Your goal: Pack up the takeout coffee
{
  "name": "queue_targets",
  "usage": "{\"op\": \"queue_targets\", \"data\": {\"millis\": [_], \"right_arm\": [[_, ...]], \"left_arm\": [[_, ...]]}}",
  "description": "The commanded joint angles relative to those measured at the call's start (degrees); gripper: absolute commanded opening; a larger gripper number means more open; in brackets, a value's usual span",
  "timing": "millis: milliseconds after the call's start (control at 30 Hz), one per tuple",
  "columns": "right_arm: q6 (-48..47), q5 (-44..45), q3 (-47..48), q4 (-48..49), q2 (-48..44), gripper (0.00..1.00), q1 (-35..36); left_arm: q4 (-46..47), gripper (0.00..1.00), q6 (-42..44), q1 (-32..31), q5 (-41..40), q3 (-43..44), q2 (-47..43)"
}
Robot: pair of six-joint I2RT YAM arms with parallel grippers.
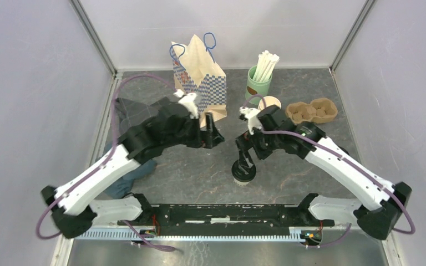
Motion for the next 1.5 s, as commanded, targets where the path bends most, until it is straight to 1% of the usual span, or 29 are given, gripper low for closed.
{"op": "queue_targets", "data": {"millis": [0, 67, 133, 333, 567, 733, 867, 1100, 1400, 1467], "right_arm": [[1.93, 15.04, 6.10, -6.98, 5.55, 0.98, 10.47], [2.56, 20.59, 8.64, -9.09, 9.11, 0.98, 15.32], [2.66, 24.10, 11.06, -10.97, 12.40, 0.98, 18.86], [2.39, 25.53, 11.45, -10.35, 15.71, 0.98, 22.26], [2.28, 23.97, 6.90, -7.21, 16.04, 0.98, 22.31], [3.65, 25.79, 3.37, -5.77, 15.31, 0.98, 22.30], [3.67, 26.32, 2.93, -4.86, 15.33, 0.97, 22.27], [4.12, 27.33, 2.58, -3.94, 16.44, 0.91, 22.27], [5.08, 29.51, 1.97, -3.52, 17.11, 0.90, 22.20], [5.41, 29.47, 1.31, -3.05, 17.10, 0.88, 21.96]], "left_arm": [[-1.13, 0.91, -4.16, -0.04, -10.94, -3.98, -8.87], [-1.14, 0.92, -4.88, 0.08, -11.45, -5.13, -10.57], [-1.40, 0.92, -5.29, 0.05, -11.30, -5.48, -10.96], [-0.67, 0.92, -6.75, -0.01, -10.64, -6.55, -11.57], [-0.86, 0.92, -7.00, 0.04, -10.50, -6.39, -12.36], [-1.24, 0.92, -7.54, 0.05, -11.82, -6.66, -13.68], [-1.26, 0.92, -7.41, 0.02, -12.44, -7.17, -14.41], [-1.43, 0.92, -7.08, 0.00, -12.44, -6.85, -14.06], [-2.05, 0.92, -6.57, 0.04, -12.41, -6.35, -13.89], [-1.98, 0.92, -6.40, 0.01, -12.26, -6.18, -13.74]]}}
